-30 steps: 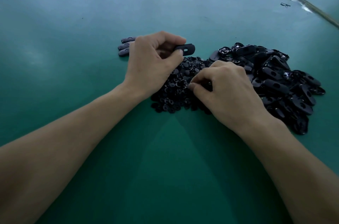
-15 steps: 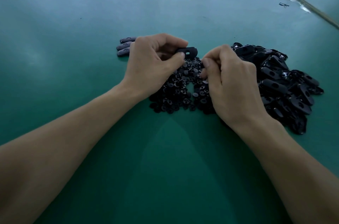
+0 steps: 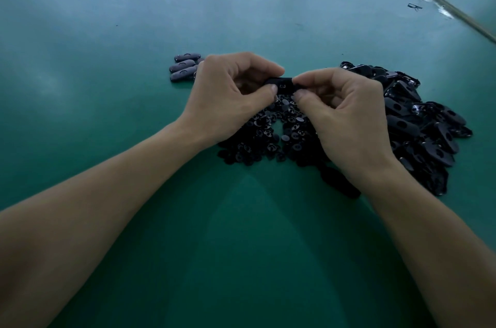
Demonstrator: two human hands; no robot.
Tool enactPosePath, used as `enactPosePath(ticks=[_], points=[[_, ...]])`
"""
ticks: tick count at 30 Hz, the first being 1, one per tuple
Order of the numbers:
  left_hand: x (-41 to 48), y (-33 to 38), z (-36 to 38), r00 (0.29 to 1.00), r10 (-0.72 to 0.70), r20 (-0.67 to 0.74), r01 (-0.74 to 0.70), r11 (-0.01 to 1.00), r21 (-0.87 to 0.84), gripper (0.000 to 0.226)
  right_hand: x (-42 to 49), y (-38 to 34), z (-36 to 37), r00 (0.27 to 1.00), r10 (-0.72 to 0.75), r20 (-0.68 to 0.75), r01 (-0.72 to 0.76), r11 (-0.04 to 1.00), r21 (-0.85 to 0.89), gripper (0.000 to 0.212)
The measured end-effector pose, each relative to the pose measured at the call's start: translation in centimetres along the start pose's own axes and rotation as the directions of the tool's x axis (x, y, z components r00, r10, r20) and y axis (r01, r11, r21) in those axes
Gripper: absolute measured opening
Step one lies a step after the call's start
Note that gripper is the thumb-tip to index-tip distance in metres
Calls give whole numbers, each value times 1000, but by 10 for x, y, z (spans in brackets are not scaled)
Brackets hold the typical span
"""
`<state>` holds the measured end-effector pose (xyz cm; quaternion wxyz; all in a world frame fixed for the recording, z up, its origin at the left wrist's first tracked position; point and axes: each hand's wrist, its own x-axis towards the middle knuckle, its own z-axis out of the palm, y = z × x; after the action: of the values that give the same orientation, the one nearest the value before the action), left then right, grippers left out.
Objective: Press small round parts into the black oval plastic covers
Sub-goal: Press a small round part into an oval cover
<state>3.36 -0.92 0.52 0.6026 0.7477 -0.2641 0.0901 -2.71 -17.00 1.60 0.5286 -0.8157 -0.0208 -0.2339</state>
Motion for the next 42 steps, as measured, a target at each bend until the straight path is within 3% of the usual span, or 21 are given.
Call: enactPosePath(ticks=[10,28,42], points=[[0,0,0,1000,5,15,-4,1000,-23,21,2,3,-1,997,80,10,-81,992,99,18],[-3,3,2,993,50,103,-49,999,-10,27,-2,1,1,1000,-24,-19,22,994,-107,21],[-3,1,4,997,47,54,-48,999,12,28,-6,-2,7,996,-62,-57,51,982,-183,13]])
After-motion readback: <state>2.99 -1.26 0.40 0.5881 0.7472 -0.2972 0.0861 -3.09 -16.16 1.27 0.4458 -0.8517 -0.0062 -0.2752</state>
